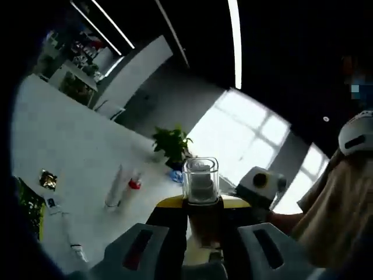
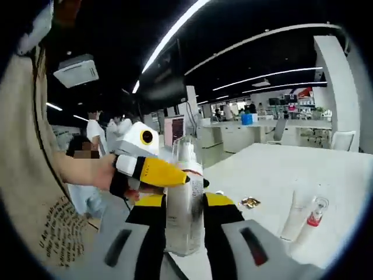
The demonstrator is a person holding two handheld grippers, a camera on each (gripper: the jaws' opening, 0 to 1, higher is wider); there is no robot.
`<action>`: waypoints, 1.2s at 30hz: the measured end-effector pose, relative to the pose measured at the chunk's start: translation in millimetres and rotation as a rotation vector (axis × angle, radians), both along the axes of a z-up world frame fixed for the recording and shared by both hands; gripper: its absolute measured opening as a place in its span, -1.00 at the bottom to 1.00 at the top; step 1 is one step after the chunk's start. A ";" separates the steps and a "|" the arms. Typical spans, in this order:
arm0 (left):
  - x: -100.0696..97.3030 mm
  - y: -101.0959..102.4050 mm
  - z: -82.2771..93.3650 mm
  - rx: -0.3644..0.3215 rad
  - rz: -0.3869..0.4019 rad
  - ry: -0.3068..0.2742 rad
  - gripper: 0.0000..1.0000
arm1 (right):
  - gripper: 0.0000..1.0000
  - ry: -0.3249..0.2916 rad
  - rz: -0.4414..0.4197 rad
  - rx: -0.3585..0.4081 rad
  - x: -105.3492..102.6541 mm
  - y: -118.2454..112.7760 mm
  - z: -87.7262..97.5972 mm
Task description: Arrange the skincare products in the storage area until every visible bottle or jar stands upright without overlapping.
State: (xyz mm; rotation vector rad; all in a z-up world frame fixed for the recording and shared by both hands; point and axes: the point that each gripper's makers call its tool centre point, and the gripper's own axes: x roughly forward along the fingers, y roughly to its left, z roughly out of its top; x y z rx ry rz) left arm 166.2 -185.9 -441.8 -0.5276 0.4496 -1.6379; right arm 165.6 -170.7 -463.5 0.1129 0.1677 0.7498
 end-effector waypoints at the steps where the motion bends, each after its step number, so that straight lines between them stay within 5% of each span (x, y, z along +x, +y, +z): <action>1: -4.9 -0.3 7.4 -0.010 -0.037 -0.035 -0.68 | -0.52 -0.004 0.053 0.021 -5.2 1.7 8.6; 4: -21.8 -4.9 25.8 -0.006 -0.158 -0.152 -0.68 | -0.53 -0.003 0.156 0.022 -15.7 3.7 21.3; 7: -33.3 -7.7 34.0 -0.026 -0.253 -0.196 -0.68 | -0.56 0.035 0.256 0.065 -26.2 5.8 29.2; 12: -24.8 -20.8 33.8 -0.017 -0.247 -0.214 -0.67 | -0.60 0.013 0.184 0.063 -17.8 -6.8 30.0; 15: -9.6 -33.8 33.4 -0.014 -0.161 -0.172 -0.65 | -0.61 -0.009 0.063 0.076 -6.1 -22.3 32.0; 23: 33.5 -66.2 24.1 0.051 0.260 -0.081 -0.60 | -0.61 -0.079 -0.363 -0.217 32.1 -67.7 26.5; 25: 39.8 -68.5 24.0 0.074 0.351 -0.112 -0.63 | -0.61 -0.115 -0.465 -0.248 37.8 -72.5 27.9; 27: 44.7 -68.2 19.7 0.109 0.449 -0.025 -0.65 | -0.60 -0.122 -0.534 -0.262 40.4 -74.5 25.5; 29: 47.2 -64.3 14.7 0.145 0.552 0.004 -0.66 | -0.60 -0.123 -0.567 -0.272 41.4 -74.6 21.6; 31: 44.3 -60.9 8.5 0.212 0.598 -0.047 -0.66 | -0.59 -0.087 -0.568 -0.227 39.3 -70.2 13.6; 33: 38.2 -60.7 6.9 0.247 0.572 -0.110 -0.67 | -0.59 -0.084 -0.559 -0.229 35.5 -69.6 10.2; 36: 37.0 -59.1 7.9 0.230 0.524 -0.082 -0.68 | -0.57 -0.080 -0.519 -0.196 31.9 -67.5 11.5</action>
